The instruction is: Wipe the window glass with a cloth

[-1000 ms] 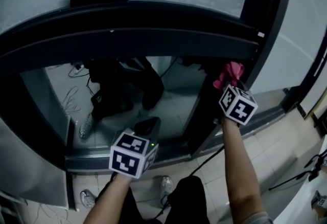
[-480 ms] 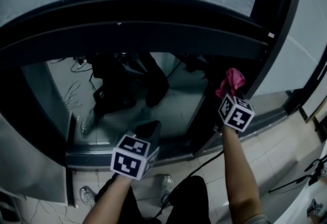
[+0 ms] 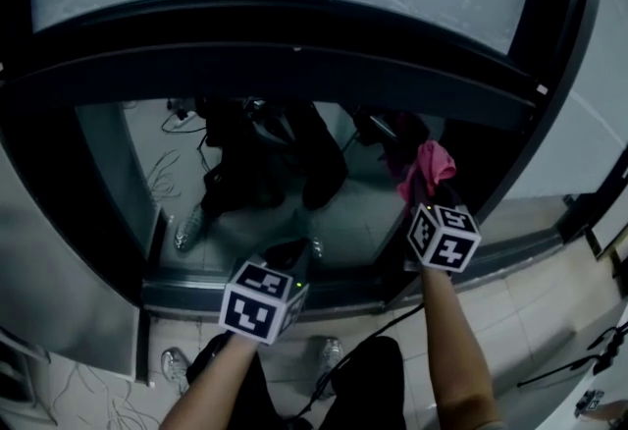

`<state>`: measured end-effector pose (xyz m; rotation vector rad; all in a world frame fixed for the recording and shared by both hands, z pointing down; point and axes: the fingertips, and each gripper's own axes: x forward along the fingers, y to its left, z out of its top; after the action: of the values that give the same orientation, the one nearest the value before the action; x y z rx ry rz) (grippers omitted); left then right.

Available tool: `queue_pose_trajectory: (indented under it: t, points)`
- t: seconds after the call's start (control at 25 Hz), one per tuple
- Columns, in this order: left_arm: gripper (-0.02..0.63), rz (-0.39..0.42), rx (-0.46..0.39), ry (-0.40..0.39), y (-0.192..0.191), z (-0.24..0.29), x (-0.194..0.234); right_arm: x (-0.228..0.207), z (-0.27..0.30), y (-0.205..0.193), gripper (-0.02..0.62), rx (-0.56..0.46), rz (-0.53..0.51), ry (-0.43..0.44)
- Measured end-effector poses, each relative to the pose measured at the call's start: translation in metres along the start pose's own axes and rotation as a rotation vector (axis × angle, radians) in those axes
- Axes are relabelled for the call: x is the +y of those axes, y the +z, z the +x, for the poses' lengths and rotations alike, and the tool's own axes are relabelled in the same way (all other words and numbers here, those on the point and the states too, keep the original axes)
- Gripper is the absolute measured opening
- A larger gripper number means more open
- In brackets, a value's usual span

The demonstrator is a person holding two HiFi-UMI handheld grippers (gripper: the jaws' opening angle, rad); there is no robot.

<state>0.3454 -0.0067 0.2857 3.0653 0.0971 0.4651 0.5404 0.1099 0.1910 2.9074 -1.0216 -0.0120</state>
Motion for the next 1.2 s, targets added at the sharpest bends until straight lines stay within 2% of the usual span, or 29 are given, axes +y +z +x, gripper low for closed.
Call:
queue_pose_trajectory:
  t: [1.2]
  points:
    - [0.006,-0.1,-0.047,0.386,-0.04,-0.201,0.16,0.349,-0.008,0.041,0.063,-0.056,-0.022,0.455]
